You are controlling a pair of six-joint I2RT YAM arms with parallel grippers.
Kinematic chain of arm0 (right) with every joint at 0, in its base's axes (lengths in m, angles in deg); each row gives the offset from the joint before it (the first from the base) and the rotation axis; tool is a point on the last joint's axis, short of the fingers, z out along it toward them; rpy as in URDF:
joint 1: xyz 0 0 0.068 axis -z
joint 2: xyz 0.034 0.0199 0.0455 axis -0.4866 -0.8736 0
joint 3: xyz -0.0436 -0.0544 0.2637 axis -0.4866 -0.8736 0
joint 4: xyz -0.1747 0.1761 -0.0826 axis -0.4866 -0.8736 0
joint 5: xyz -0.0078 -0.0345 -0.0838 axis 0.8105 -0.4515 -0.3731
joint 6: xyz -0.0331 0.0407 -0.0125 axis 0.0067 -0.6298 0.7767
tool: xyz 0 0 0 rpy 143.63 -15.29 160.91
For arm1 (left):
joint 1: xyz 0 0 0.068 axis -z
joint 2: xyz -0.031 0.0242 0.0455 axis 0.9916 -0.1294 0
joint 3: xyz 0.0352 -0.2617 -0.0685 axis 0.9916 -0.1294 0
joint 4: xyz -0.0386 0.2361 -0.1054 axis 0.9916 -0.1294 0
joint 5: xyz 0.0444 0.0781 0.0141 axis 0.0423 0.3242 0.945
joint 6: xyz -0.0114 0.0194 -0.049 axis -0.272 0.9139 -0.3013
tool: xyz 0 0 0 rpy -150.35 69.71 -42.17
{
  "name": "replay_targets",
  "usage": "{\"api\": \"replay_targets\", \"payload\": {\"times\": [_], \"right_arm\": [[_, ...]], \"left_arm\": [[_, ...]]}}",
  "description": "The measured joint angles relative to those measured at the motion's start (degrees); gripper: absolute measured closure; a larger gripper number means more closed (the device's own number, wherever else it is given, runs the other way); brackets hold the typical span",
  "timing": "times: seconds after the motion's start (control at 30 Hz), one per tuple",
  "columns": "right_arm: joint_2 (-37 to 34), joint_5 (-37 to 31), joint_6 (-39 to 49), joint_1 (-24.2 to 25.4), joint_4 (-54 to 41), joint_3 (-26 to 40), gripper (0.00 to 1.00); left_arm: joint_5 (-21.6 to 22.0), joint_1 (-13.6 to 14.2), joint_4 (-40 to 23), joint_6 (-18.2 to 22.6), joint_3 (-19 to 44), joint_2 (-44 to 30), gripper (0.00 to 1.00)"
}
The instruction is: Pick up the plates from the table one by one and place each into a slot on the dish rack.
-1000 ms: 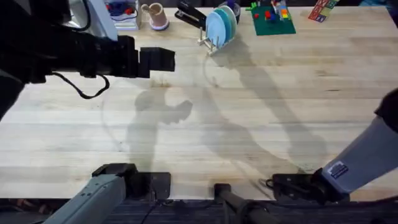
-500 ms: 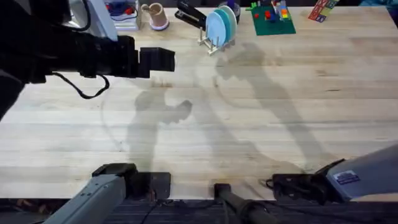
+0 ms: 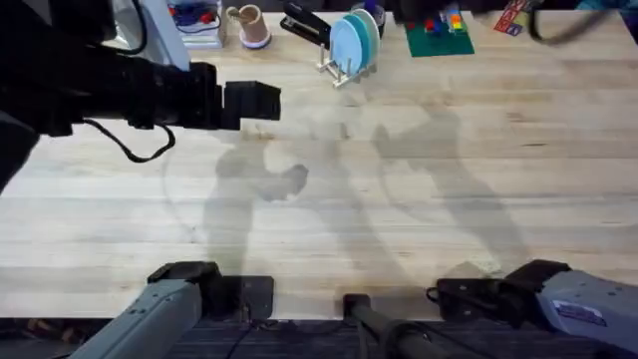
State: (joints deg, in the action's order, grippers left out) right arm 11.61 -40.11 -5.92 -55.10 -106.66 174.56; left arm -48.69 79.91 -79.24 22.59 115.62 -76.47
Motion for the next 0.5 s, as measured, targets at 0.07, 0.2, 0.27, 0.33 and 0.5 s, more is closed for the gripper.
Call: {"api": "replay_targets", "payload": {"times": [0.07, 0.2, 0.27, 0.33, 0.5], "right_arm": [[2.12, -0.42, -2.09, 0.0, -6.56, -1.0, 0.007], [3.09, -0.81, -5.59, 0.0, -15.05, -1.78, 0.007], [2.87, -0.81, -6.74, 0.0, -15.55, -1.99, 0.007], [2.83, -0.81, -7.38, 0.0, -15.51, -2.02, 0.006], [2.83, -0.84, -8.3, 0.0, -14.98, -2.02, 0.006]], "left_arm": [[0.01, 0.0, -0.7, 0.0, 0.03, 0.0, 0.006], [0.02, 0.0, -2.46, 0.48, 1.0, 0.0, 0.006], [0.04, 0.0, -3.19, 1.11, 1.83, 0.0, 0.006], [0.08, 0.0, -3.66, 1.52, 2.61, -0.02, 0.006], [0.18, 0.0, -3.82, 2.11, 3.19, -0.01, 0.006]]}}
